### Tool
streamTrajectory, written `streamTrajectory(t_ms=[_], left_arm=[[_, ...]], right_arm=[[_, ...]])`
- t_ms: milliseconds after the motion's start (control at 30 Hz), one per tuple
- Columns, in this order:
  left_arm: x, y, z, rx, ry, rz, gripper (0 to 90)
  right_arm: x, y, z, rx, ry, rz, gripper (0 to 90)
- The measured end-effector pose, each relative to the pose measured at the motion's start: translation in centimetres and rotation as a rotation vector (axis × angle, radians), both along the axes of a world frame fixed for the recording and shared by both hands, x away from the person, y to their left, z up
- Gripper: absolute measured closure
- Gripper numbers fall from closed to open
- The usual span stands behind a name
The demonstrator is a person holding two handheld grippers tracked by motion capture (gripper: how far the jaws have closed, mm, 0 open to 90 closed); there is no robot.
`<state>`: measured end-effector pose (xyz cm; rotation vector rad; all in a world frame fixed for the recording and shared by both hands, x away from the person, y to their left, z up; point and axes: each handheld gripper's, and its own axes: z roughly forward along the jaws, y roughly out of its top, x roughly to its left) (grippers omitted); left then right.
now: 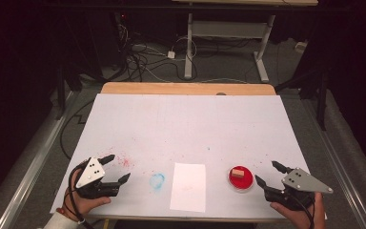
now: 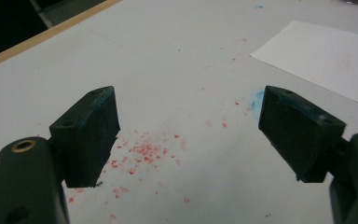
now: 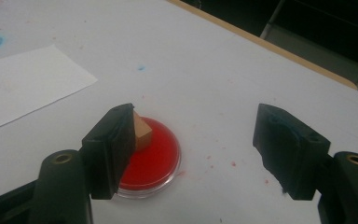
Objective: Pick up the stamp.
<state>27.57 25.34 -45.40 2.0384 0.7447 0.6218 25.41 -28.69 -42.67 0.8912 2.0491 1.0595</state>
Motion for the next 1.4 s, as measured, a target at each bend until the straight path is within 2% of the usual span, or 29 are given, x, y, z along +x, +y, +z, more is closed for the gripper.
streamTrajectory(t_ms=[200,233,300,333,500,533,600,633,700,733,767,800,933,1033,1133,1167,1233,1267,1300,1400], left_arm=[[0.2,-0.7,-0.5,0.038,0.029,-0.013,19.3],[0.1,-0.9,-0.6,0.059,0.043,-0.019,19.3],[0.1,-0.9,-0.7,0.076,0.035,-0.015,19.3],[0.0,-1.0,-0.8,0.077,0.049,-0.011,19.3],[0.2,-1.1,-1.3,0.094,0.071,-0.029,18.3],[0.1,-1.3,-1.6,0.115,0.078,-0.037,17.7],[0.1,-1.3,-1.6,0.120,0.081,-0.039,17.7],[0.1,-1.3,-1.7,0.120,0.083,-0.038,17.7],[0.0,-1.2,-1.6,0.111,0.082,-0.032,17.7],[0.0,-1.1,-1.6,0.108,0.080,-0.029,17.7],[0.0,-1.1,-1.6,0.106,0.080,-0.026,17.7],[-0.1,-1.1,-1.6,0.107,0.081,-0.024,17.7],[-0.1,-1.1,-1.7,0.118,0.081,-0.029,17.7],[-0.2,-1.0,-1.7,0.123,0.081,-0.027,17.6],[-0.2,-0.8,-1.8,0.123,0.083,-0.022,17.7],[-0.2,-0.8,-1.8,0.122,0.086,-0.024,17.9],[-0.3,-0.8,-1.8,0.124,0.088,-0.025,17.9],[-0.3,-0.8,-1.8,0.126,0.089,-0.026,17.9],[-0.3,-0.9,-1.8,0.129,0.088,-0.026,17.9],[-0.2,-0.9,-1.9,0.133,0.090,-0.025,17.9]], right_arm=[[0.3,-0.8,0.1,0.016,0.026,0.007,30.9],[0.4,-0.9,0.3,0.017,0.032,0.013,31.7],[0.9,-0.9,0.6,0.005,0.052,0.031,31.7],[1.1,-1.0,0.8,0.000,0.057,0.036,31.7],[2.4,-0.7,2.0,-0.055,0.106,0.093,33.5],[2.7,-0.6,2.3,-0.074,0.113,0.109,35.3],[3.6,-0.2,2.8,-0.106,0.152,0.151,35.7],[3.6,-0.2,2.8,-0.106,0.152,0.151,35.7],[4.9,0.7,3.4,-0.123,0.172,0.195,36.0],[4.9,0.7,3.4,-0.123,0.172,0.195,36.0],[5.6,1.6,3.6,-0.154,0.183,0.216,37.0],[5.9,2.1,3.7,-0.164,0.197,0.232,39.1],[6.6,4.0,3.1,-0.236,0.252,0.307,45.3],[7.0,5.2,2.3,-0.296,0.298,0.334,48.4],[7.1,5.7,1.9,-0.302,0.320,0.351,51.8],[7.3,6.2,1.4,-0.328,0.334,0.365,52.6],[7.4,6.4,0.9,-0.344,0.363,0.381,55.2],[7.4,6.4,0.9,-0.344,0.363,0.381,55.2],[7.5,6.5,0.5,-0.366,0.378,0.382,58.8],[7.7,6.4,0.0,-0.368,0.389,0.369,62.8]])
